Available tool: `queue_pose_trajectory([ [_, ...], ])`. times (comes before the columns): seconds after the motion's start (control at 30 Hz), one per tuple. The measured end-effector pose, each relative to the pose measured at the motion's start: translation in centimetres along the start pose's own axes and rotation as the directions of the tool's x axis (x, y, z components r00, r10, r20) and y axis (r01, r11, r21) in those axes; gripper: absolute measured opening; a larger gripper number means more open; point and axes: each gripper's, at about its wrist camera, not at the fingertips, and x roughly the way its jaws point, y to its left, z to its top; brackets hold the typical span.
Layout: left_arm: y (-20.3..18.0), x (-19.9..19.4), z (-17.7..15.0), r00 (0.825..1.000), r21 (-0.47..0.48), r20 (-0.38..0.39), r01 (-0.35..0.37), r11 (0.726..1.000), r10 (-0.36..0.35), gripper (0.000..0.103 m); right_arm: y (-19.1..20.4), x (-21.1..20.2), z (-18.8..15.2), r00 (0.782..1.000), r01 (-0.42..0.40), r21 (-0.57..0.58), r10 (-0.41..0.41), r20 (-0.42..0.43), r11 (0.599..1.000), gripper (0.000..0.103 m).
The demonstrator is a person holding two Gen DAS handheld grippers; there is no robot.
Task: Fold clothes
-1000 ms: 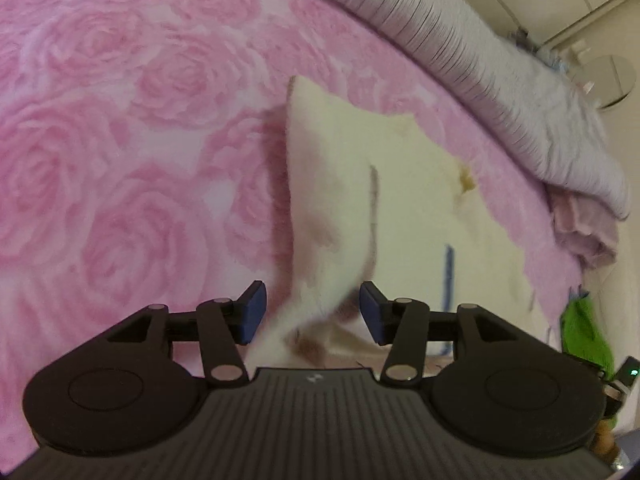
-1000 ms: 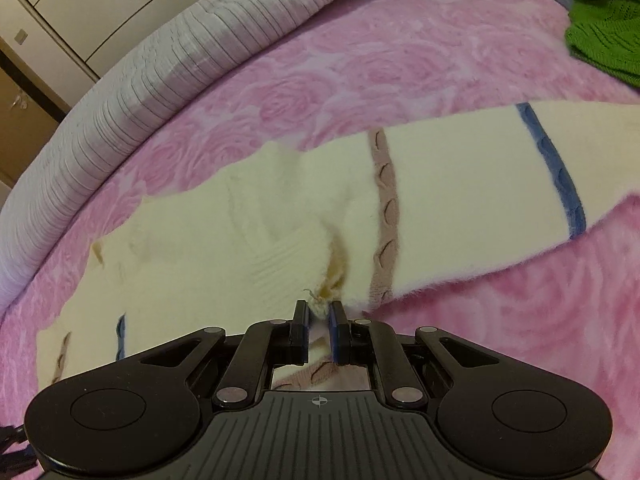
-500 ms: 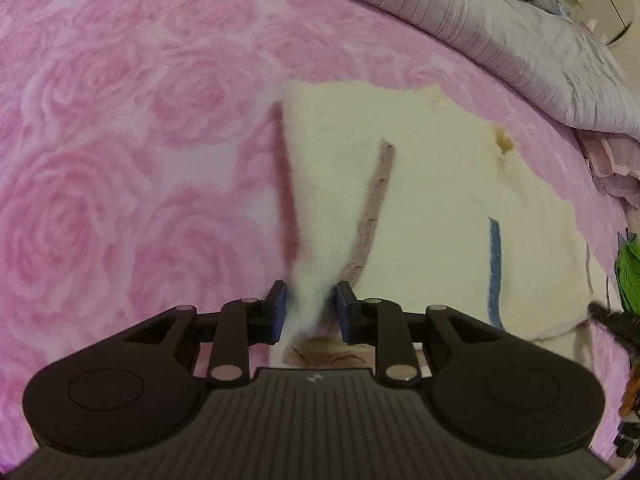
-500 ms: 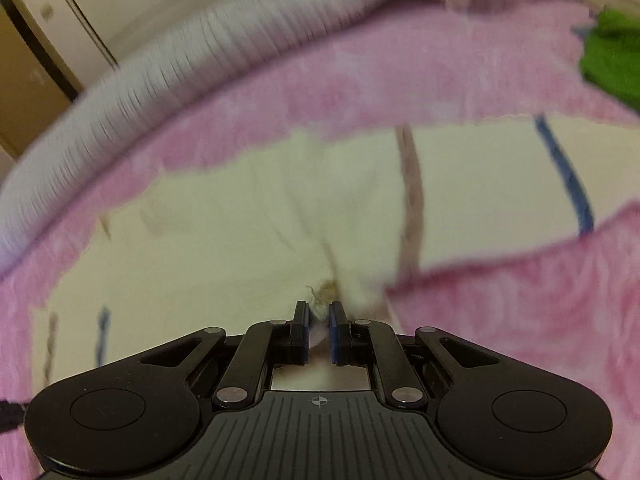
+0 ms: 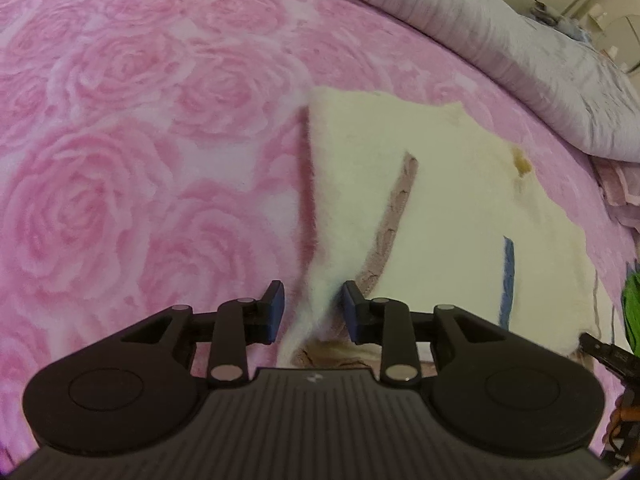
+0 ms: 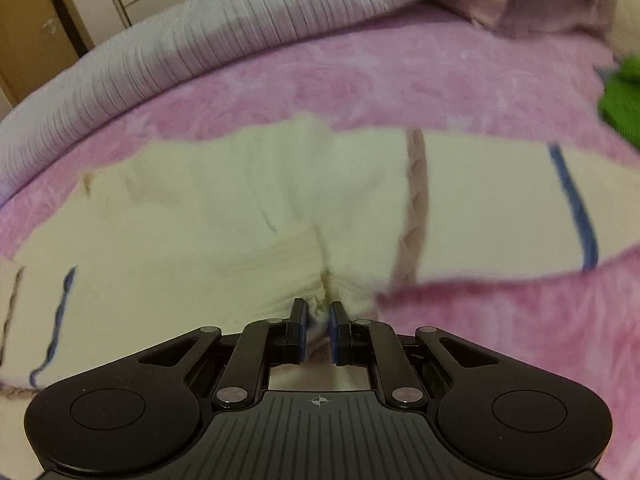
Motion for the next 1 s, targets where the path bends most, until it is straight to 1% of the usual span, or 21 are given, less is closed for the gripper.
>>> queue_pose_trajectory([
  [0.07, -0.2, -1.3, 0.0, 0.999, -0.007, 0.034, -0.035, 0.999, 0.035, 0.026, 0.0, -0.7, 0.8, 1.0, 0.017, 0.004, -0.017, -0.025, 1.0, 0.009],
  [0.13, -0.1, -2.8, -0.1, 0.995, -0.018, 0.066, -0.068, 0.998, 0.069, 0.025, 0.2, -1.9, 1.4, 0.997, 0.081, -0.024, -0.081, -0.003, 0.996, 0.01],
  [0.17, -0.1, -3.6, -0.2, 0.994, -0.021, 0.078, -0.079, 0.997, 0.08, 0.025, 0.3, -2.5, 1.7, 0.993, 0.116, -0.038, -0.116, 0.011, 0.993, 0.014],
  [0.23, -0.5, -4.7, -0.7, 0.994, -0.002, 0.085, -0.065, 0.998, 0.065, 0.025, 0.2, -3.5, 1.8, 0.995, 0.094, -0.052, -0.093, 0.018, 0.994, 0.016],
  [0.3, -1.2, -5.1, -1.7, 0.998, 0.037, 0.055, -0.039, 0.999, 0.037, 0.025, 0.0, -4.2, 1.7, 0.999, 0.054, -0.064, -0.053, 0.007, 0.997, 0.016],
  [0.37, -1.2, -4.9, -3.1, 0.999, 0.031, 0.019, -0.043, 0.999, 0.043, 0.025, -0.2, -4.3, 0.9, 0.999, 0.017, -0.085, -0.019, -0.031, 0.996, 0.016],
  [0.4, -1.1, -4.8, -3.9, 0.999, 0.025, 0.001, -0.048, 0.999, 0.048, 0.025, -0.4, -4.4, 0.3, 0.998, 0.009, -0.103, -0.014, -0.054, 0.995, 0.016],
  [0.47, -1.0, -4.6, -5.4, 0.998, 0.012, -0.035, -0.059, 0.998, 0.06, 0.025, -1.0, -4.6, -0.9, 0.996, 0.026, -0.119, -0.037, -0.083, 0.992, 0.016],
  [0.53, -0.8, -4.5, -7.0, 0.995, -0.001, -0.071, -0.07, 0.998, 0.07, 0.028, -1.9, -5.1, -1.6, 0.994, 0.023, -0.095, -0.033, -0.104, 0.995, 0.016],
  [0.6, 0.0, -4.1, -8.1, 0.992, -0.057, -0.109, -0.068, 0.996, 0.062, 0.029, -2.9, -5.7, -2.3, 0.992, 0.016, -0.066, -0.024, -0.126, 0.998, 0.016],
  [0.67, 0.3, -3.7, -9.0, 0.992, -0.083, -0.113, -0.065, 0.994, 0.055, 0.028, -3.9, -6.2, -2.9, 0.989, 0.01, -0.038, -0.015, -0.147, 0.999, 0.016],
  [0.7, 0.4, -3.7, -9.2, 0.994, -0.094, -0.104, -0.055, 0.994, 0.045, 0.016, -4.3, -6.4, -3.1, 0.989, 0.005, -0.026, -0.009, -0.151, 1.0, 0.016],
  [0.73, 0.4, -3.8, -9.3, 0.995, -0.104, -0.092, -0.04, 0.994, 0.031, 0.008, -4.6, -6.6, -3.2, 0.988, -0.001, -0.016, -0.001, -0.153, 1.0, 0.016],
  [0.77, 0.5, -4.2, -9.4, 0.997, -0.125, -0.074, -0.03, 0.992, 0.021, 0.007, -4.9, -6.7, -3.2, 0.988, -0.007, -0.005, 0.006, -0.155, 1.0, 0.016],
  [0.8, 0.3, -4.9, -9.7, 0.999, -0.133, -0.039, -0.041, 0.99, 0.036, 0.007, -5.1, -6.8, -3.1, 0.988, -0.011, -0.002, 0.01, -0.156, 1.0, 0.016],
  [0.87, -0.5, -6.6, -10.7, 0.996, -0.082, 0.042, -0.074, 0.994, 0.077, 0.008, -5.1, -6.9, -2.8, 0.987, -0.014, -0.011, 0.012, -0.159, 1.0, 0.016],
  [0.9, -0.9, -6.8, -11.4, 0.991, -0.047, 0.042, -0.122, 0.991, 0.124, 0.008, -5.1, -6.8, -2.9, 0.987, -0.014, -0.015, 0.012, -0.162, 1.0, 0.016],
  [0.93, -1.1, -6.6, -12.0, 0.985, -0.022, 0.01, -0.171, 0.985, 0.171, 0.008, -5.1, -6.6, -3.0, 0.986, -0.014, -0.017, 0.011, -0.165, 1.0, 0.017],
  [0.97, -0.9, -6.0, -12.5, 0.98, -0.012, -0.034, -0.195, 0.981, 0.195, 0.014, -5.2, -6.5, -3.0, 0.986, -0.016, -0.014, 0.013, -0.169, 1.0, 0.017],
  [1.0, -0.7, -5.9, -12.7, 0.978, -0.018, -0.042, -0.203, 0.979, 0.202, 0.017, -5.2, -6.5, -3.1, 0.985, -0.017, -0.009, 0.015, -0.173, 1.0, 0.017],
])
